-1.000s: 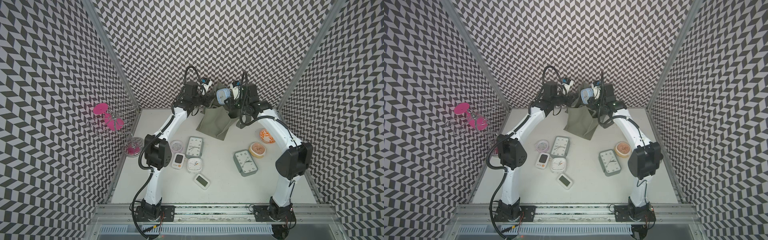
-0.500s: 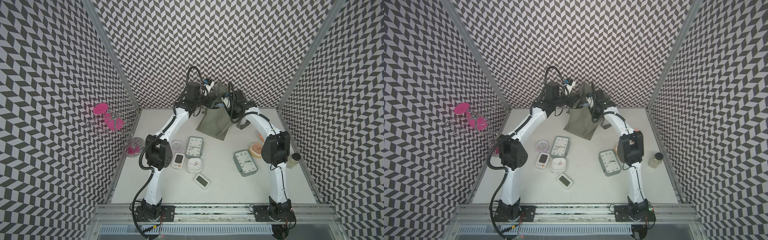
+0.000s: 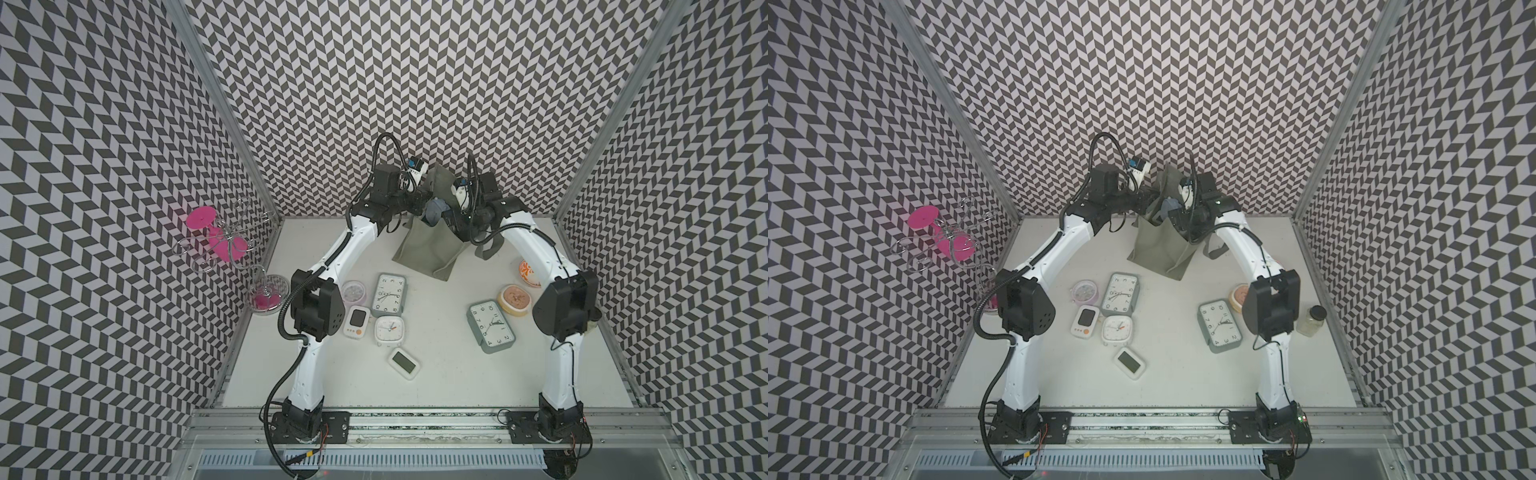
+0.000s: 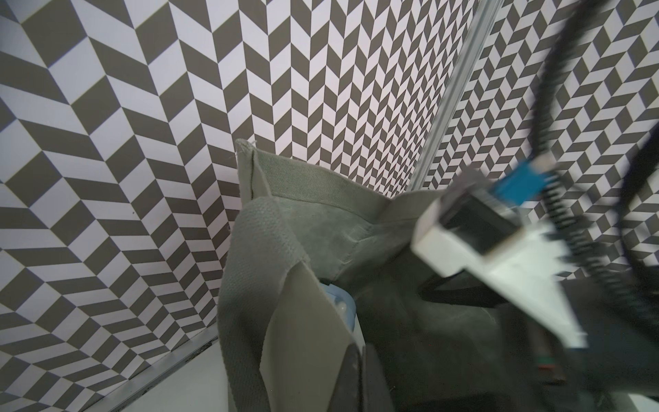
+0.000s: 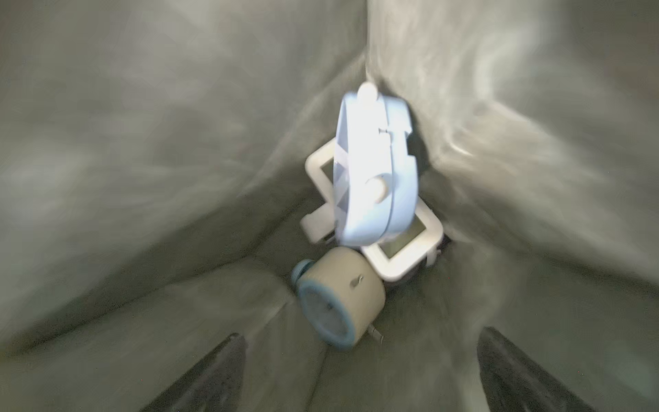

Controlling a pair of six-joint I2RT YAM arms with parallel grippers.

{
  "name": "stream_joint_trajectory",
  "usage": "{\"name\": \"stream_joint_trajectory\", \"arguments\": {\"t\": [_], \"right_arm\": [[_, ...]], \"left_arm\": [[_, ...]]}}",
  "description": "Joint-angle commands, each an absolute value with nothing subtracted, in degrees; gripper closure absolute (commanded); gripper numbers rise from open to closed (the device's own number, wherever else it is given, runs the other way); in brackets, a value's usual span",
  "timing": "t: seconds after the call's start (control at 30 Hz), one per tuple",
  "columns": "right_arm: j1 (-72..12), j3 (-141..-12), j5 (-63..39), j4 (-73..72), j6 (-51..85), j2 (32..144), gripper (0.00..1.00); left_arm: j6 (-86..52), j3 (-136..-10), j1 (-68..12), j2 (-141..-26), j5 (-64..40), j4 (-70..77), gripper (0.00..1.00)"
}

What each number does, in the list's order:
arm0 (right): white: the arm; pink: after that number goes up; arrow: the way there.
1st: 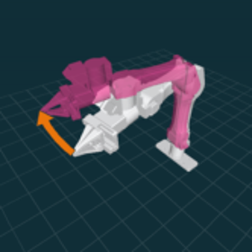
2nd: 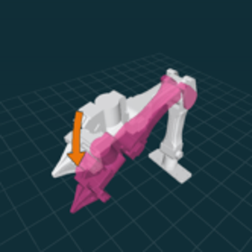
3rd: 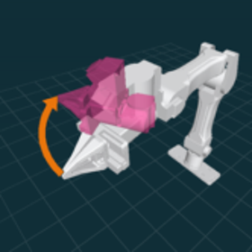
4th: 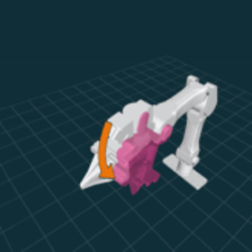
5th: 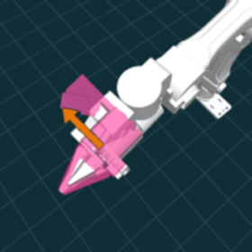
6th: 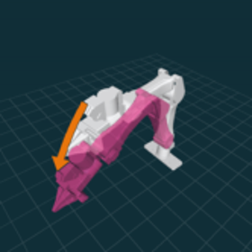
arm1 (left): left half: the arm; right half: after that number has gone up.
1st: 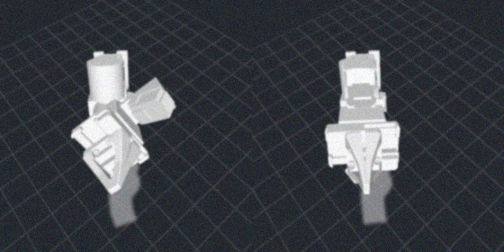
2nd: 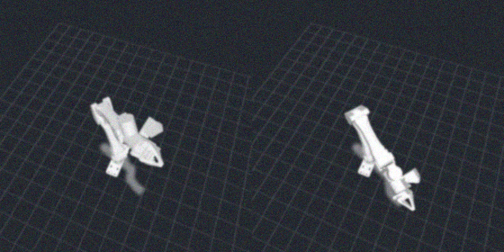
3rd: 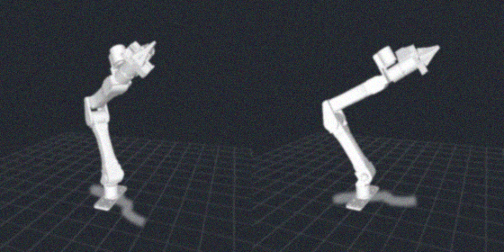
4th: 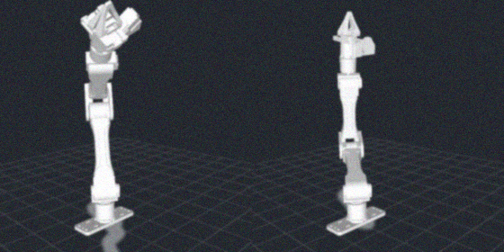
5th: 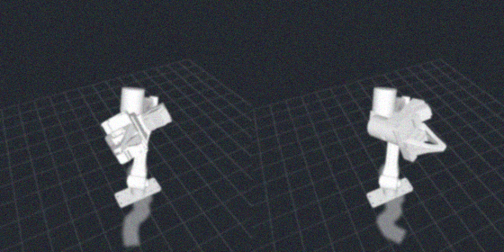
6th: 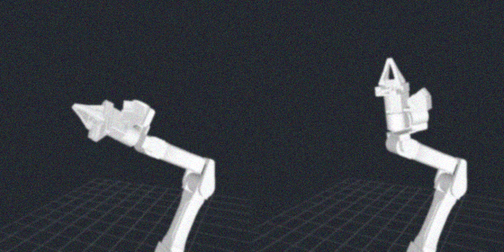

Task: Put the alarm clock into the canvas bag
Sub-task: Place the alarm at the canvas bag, then pick up the alarm from the center of the board.

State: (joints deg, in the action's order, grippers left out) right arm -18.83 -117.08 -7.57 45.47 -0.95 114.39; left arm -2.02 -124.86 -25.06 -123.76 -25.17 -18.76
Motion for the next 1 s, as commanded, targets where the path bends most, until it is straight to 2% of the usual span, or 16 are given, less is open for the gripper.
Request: {"name": "stream_joint_trajectory", "arguments": {"t": [0.0,0.17,0.3,0.47,0.6,0.77,0.87,0.97], "right_arm": [[-18.89,-108.14,-10.38,36.55,3.06,100.33,0.01],[-18.89,-84.80,-11.79,23.23,6.98,81.62,0.01],[-20.08,-73.09,-15.19,19.75,7.26,71.67,0.01],[-29.35,-62.28,-13.93,21.97,7.49,64.88,0.01],[-39.38,-56.04,-9.84,22.73,12.27,64.06,0.01],[-51.52,-53.65,-3.58,23.98,15.28,68.60,0.01],[-55.59,-55.35,-2.65,26.62,15.56,74.08,0.00],[-58.28,-57.47,-2.50,28.78,15.26,79.65,0.07]], "left_arm": [[-1.65,-127.27,-24.62,-122.43,-25.71,-18.02,1.00],[-2.00,-127.18,-23.74,-122.91,-26.91,-17.63,1.00],[-2.06,-127.18,-23.20,-123.39,-27.51,-17.49,1.00],[-1.74,-127.01,-22.25,-123.49,-27.16,-17.84,1.00],[-2.49,-127.00,-20.98,-123.69,-28.40,-17.34,1.00],[-2.72,-127.00,-20.39,-124.10,-28.92,-17.14,1.00],[-2.66,-127.00,-20.26,-124.03,-29.09,-17.22,1.00],[-2.72,-127.00,-20.30,-124.08,-29.18,-17.23,1.00]]}}
